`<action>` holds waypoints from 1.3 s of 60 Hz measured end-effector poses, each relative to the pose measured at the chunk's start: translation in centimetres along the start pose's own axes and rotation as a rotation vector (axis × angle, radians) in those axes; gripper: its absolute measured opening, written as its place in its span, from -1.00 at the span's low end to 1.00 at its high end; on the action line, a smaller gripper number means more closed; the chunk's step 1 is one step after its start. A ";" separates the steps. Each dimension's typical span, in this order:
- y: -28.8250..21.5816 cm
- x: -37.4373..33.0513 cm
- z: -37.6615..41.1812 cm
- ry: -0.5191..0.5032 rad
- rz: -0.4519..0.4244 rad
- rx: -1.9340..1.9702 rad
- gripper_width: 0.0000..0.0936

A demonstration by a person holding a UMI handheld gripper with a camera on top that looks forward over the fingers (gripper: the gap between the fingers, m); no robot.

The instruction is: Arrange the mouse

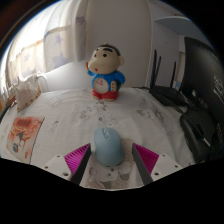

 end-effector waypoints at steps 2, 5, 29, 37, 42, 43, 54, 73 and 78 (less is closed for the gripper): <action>-0.4 0.4 -0.1 -0.007 -0.011 0.007 0.80; -0.8 1.0 -0.4 -0.002 -0.010 0.005 0.81; -2.2 2.7 -0.8 -0.010 -0.016 0.022 0.48; -2.4 2.8 -0.7 0.022 0.009 -0.022 -0.08; -3.0 2.2 -0.7 0.060 0.025 -0.027 -0.16; -3.4 2.0 -0.6 0.068 0.021 -0.021 -0.16; -9.0 -2.2 5.5 0.045 -0.043 0.020 -0.18; -10.4 -3.5 27.5 -0.136 -0.080 0.030 -0.17; -8.4 -1.9 31.2 -0.134 -0.069 0.015 -0.18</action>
Point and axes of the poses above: the point between the fingertips, and its own axes, seen from behind it with the camera up: z to the left, y down, x forward, the way the camera looks, the point moved 6 cm from there along -x, backward, against the way the camera looks, and after that the axes turned 13 degrees about -y, right-handed, at the moved point
